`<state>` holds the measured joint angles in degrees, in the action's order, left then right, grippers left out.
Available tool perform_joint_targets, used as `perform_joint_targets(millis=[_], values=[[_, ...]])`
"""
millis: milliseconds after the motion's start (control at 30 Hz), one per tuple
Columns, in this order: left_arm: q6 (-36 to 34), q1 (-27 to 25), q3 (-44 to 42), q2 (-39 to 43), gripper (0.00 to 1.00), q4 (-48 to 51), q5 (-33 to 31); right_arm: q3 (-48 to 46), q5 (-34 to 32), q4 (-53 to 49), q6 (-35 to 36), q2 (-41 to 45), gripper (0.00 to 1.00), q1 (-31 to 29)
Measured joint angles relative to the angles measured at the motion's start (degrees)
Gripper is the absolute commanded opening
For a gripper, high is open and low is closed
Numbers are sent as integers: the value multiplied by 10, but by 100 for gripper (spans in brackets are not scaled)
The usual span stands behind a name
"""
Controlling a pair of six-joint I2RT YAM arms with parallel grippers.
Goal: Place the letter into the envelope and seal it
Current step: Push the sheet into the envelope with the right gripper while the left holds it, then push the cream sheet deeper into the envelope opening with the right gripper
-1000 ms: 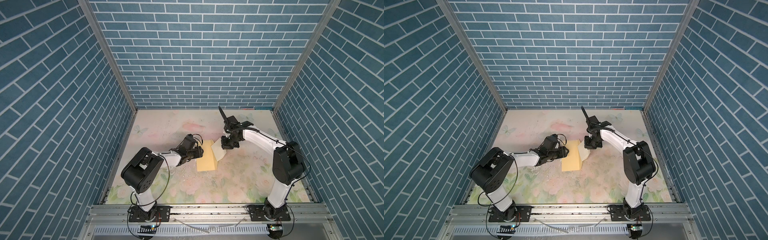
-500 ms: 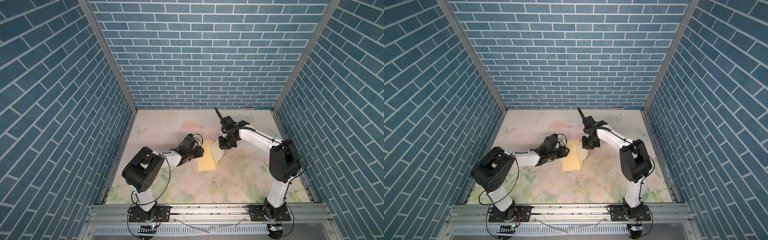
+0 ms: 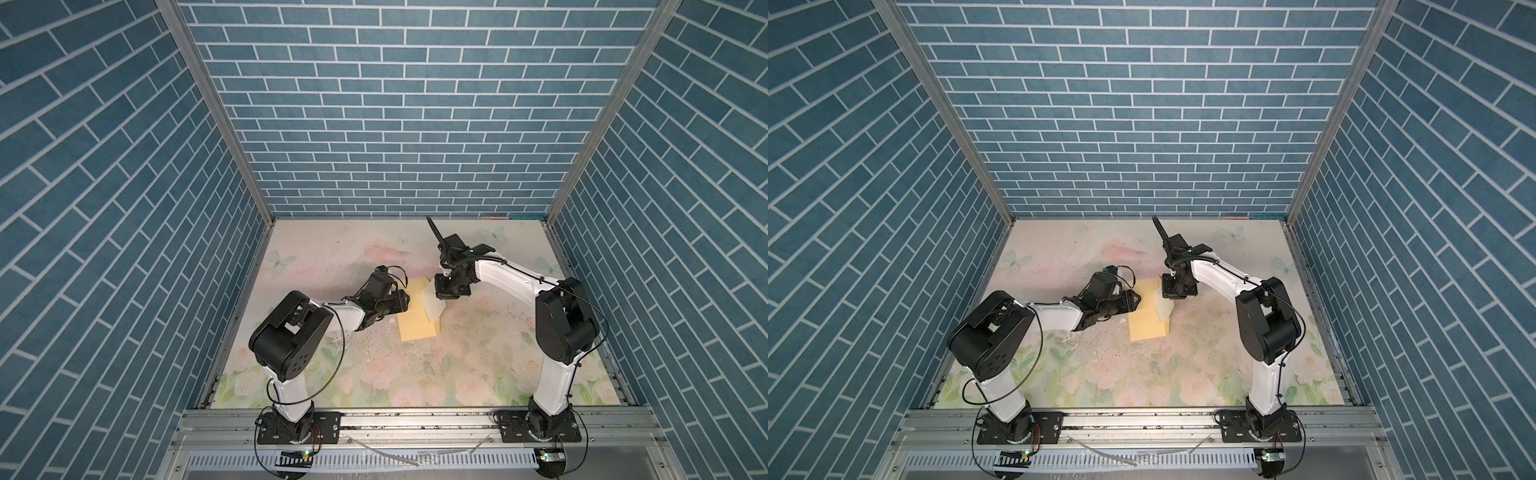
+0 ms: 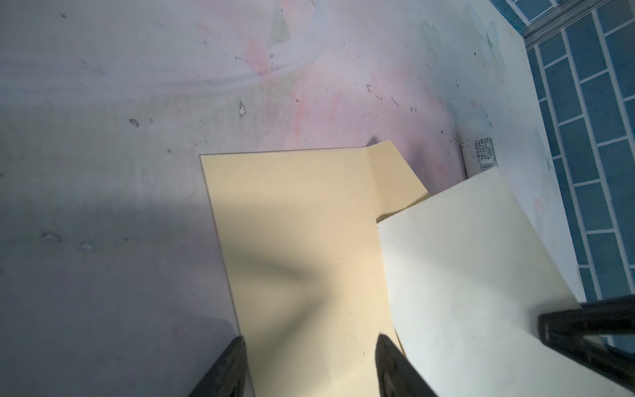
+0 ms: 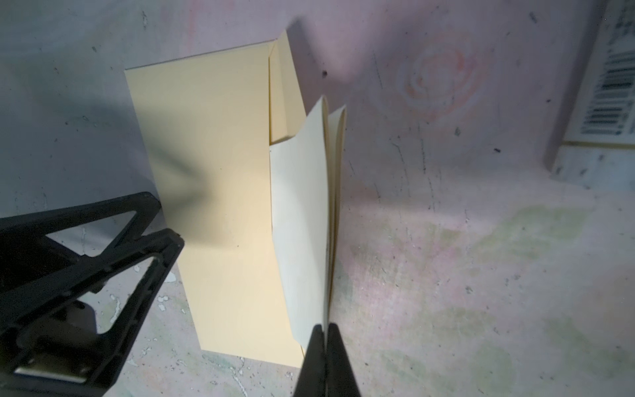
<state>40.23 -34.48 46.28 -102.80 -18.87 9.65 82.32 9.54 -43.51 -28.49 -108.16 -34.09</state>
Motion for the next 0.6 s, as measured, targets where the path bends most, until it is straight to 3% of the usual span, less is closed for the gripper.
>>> perform_joint_targets(millis=[600], values=[[0, 0, 7, -10, 61, -10, 0, -68, 17, 97, 22, 3, 0, 0]])
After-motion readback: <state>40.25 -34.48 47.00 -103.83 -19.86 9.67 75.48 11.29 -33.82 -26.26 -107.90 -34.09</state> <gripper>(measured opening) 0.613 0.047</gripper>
